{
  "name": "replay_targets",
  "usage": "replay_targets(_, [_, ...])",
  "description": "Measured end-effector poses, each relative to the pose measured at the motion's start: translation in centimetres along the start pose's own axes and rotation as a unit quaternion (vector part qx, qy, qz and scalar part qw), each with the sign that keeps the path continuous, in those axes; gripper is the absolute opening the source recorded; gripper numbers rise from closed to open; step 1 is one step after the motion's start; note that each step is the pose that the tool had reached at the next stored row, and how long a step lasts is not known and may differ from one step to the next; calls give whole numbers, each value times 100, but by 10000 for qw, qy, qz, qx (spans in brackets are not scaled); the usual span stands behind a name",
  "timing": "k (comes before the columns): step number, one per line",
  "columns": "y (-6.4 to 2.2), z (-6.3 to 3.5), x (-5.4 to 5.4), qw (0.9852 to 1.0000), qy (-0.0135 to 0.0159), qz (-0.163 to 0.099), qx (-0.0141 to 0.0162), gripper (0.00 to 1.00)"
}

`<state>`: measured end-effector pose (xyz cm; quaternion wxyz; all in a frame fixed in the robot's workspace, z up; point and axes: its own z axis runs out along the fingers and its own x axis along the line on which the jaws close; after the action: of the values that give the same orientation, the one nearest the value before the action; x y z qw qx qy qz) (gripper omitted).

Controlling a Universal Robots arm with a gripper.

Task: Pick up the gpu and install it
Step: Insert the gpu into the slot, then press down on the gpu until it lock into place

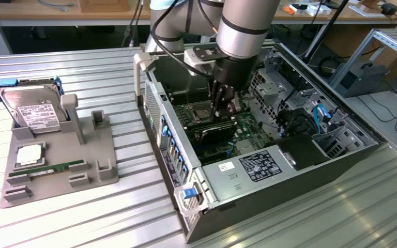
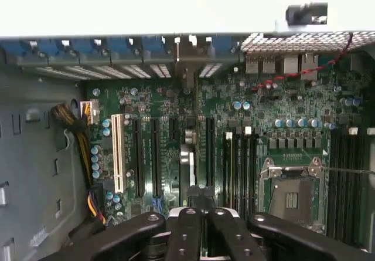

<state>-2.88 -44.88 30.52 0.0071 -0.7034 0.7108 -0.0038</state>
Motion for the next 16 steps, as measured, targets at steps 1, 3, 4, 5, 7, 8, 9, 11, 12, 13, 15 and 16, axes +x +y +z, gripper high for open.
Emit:
replay_targets(1, [-109,4,-1,10000,-1,-1,-47,11])
replay_targets(3, [-234,8,-2,9999,1,-1,-105,11])
replay_targets(4, [-277,9,-3,9999,2,-2,-126,11])
replay_targets(5, [-328,12,-3,9999,3,0,-152,11])
replay_targets(7, [-467,20,-4,9998,2,0,-215,11])
replay_targets(8, [-574,27,-6,9996,2,-1,-267,11])
replay_targets(9, [-642,29,-6,9996,3,0,-300,11])
replay_targets(11, [-703,30,-8,9995,3,-5,-323,11])
replay_targets(12, [-703,30,-7,9995,3,-4,-324,11])
replay_targets(13, [-703,30,-7,9995,3,-5,-324,11])
replay_targets(15, [-703,30,-7,9995,3,-5,-324,11])
replay_targets(16, [-703,30,-7,9995,3,-5,-324,11])
